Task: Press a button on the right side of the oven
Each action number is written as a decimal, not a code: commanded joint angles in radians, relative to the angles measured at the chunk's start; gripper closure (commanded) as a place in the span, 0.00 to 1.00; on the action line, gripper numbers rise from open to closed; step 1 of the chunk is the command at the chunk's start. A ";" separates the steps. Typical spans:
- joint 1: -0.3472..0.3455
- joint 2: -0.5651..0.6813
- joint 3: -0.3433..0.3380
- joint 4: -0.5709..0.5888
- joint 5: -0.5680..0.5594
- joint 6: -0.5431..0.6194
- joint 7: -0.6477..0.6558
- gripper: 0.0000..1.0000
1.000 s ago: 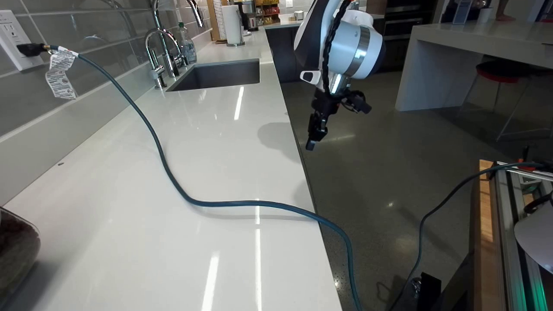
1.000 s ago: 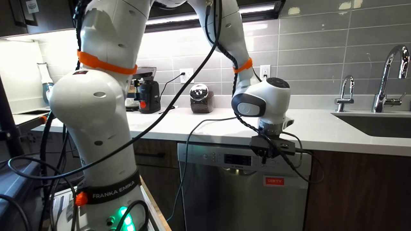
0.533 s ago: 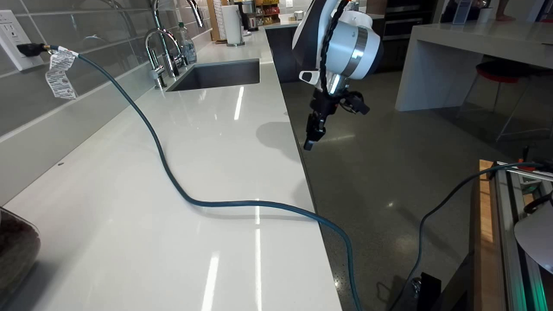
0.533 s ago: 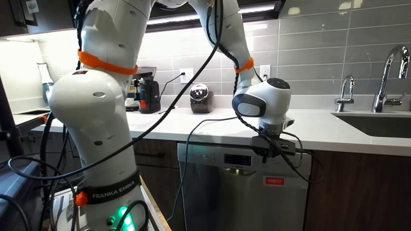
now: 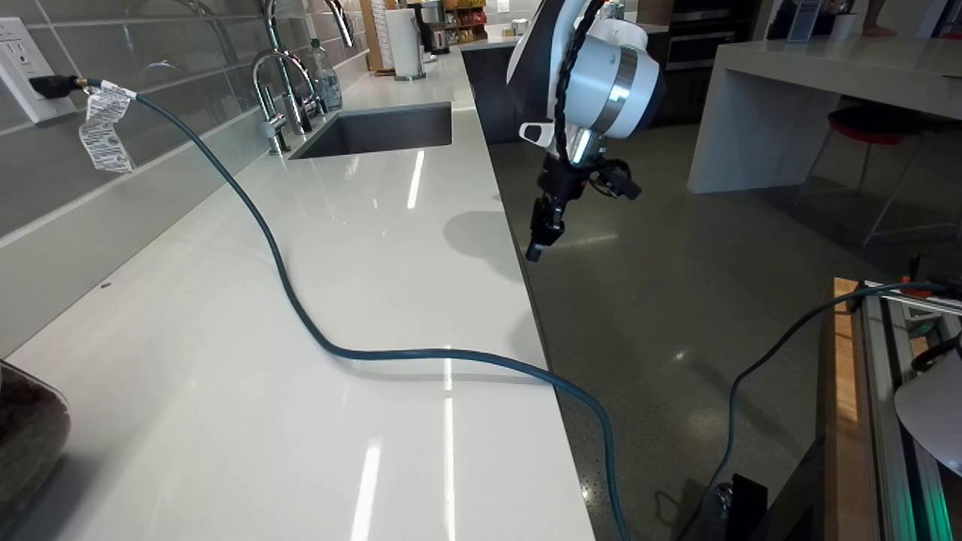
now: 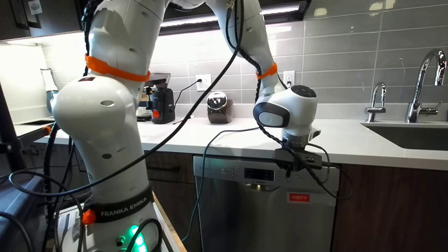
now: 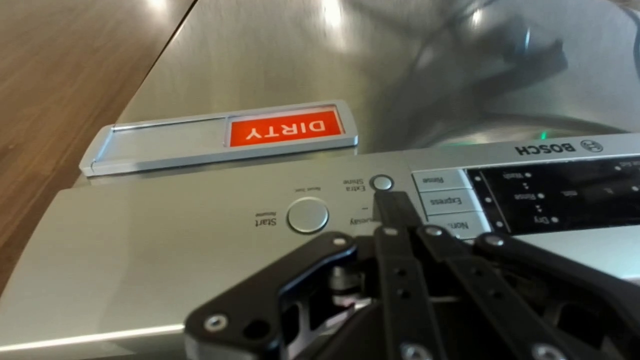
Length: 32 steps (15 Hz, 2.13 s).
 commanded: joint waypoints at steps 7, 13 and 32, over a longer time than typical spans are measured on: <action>-0.022 0.037 0.030 0.030 0.074 0.026 -0.071 1.00; -0.027 0.036 0.036 0.030 0.083 0.018 -0.074 1.00; -0.044 0.032 0.055 0.029 0.128 0.012 -0.113 1.00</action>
